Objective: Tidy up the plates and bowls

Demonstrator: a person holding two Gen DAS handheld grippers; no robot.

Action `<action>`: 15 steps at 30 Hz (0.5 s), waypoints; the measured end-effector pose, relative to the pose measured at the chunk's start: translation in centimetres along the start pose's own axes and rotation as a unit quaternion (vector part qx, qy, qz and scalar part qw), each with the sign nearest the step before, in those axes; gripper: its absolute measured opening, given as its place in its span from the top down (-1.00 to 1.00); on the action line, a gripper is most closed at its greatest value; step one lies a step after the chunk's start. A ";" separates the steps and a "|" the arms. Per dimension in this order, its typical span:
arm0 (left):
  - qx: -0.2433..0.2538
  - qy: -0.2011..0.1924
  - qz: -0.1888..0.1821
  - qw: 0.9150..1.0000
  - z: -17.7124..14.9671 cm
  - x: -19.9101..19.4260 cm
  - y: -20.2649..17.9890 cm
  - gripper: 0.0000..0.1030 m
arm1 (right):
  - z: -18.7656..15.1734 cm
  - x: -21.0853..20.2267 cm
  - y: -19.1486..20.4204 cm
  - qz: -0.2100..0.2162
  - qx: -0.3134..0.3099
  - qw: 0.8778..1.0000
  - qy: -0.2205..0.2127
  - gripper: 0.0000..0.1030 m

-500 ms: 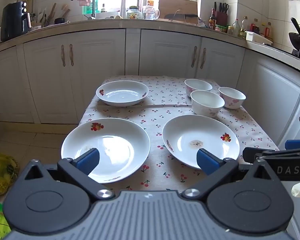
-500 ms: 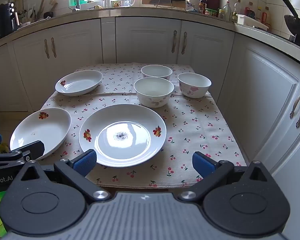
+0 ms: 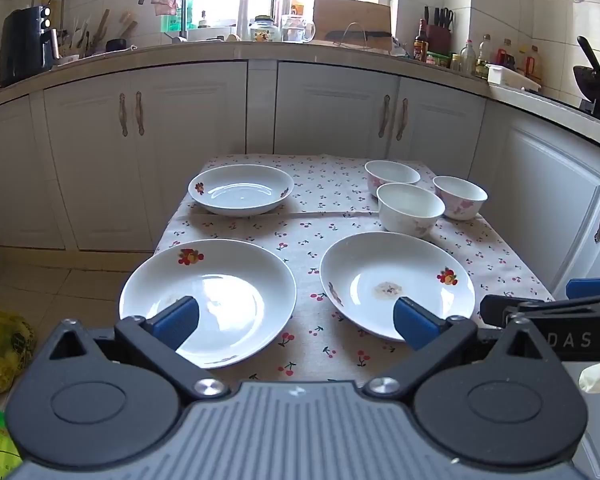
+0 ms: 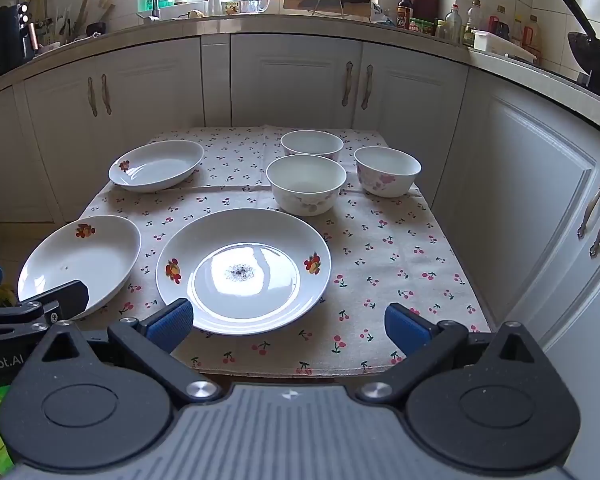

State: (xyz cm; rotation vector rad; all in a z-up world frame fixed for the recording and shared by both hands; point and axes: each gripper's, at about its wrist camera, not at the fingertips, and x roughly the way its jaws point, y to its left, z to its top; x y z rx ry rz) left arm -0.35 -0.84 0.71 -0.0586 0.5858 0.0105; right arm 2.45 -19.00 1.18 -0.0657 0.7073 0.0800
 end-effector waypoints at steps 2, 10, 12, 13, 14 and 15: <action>0.000 -0.001 -0.005 1.000 -0.3 0.3 0.9 -0.99 | 0.0 0.0 0.0 0.000 0.000 1.000 0.000 -1.00; 0.001 -0.002 -0.006 1.000 -0.3 0.3 0.9 -0.99 | 0.0 0.0 0.0 -0.001 0.000 1.000 0.000 -1.00; 0.001 -0.002 -0.007 1.000 -0.3 0.3 1.0 -0.99 | 0.0 0.0 0.0 -0.001 0.000 1.000 0.000 -1.00; 0.002 -0.002 -0.007 1.000 -0.3 0.3 0.9 -0.99 | 0.0 0.0 0.0 -0.001 0.000 1.000 0.000 -1.00; 0.002 -0.002 -0.007 1.000 -0.2 0.3 1.0 -0.99 | 0.0 0.0 0.0 -0.001 0.000 1.000 0.000 -1.00; 0.002 -0.002 -0.007 1.000 -0.2 0.2 0.9 -0.99 | 0.0 0.0 0.0 -0.001 0.000 1.000 0.000 -1.00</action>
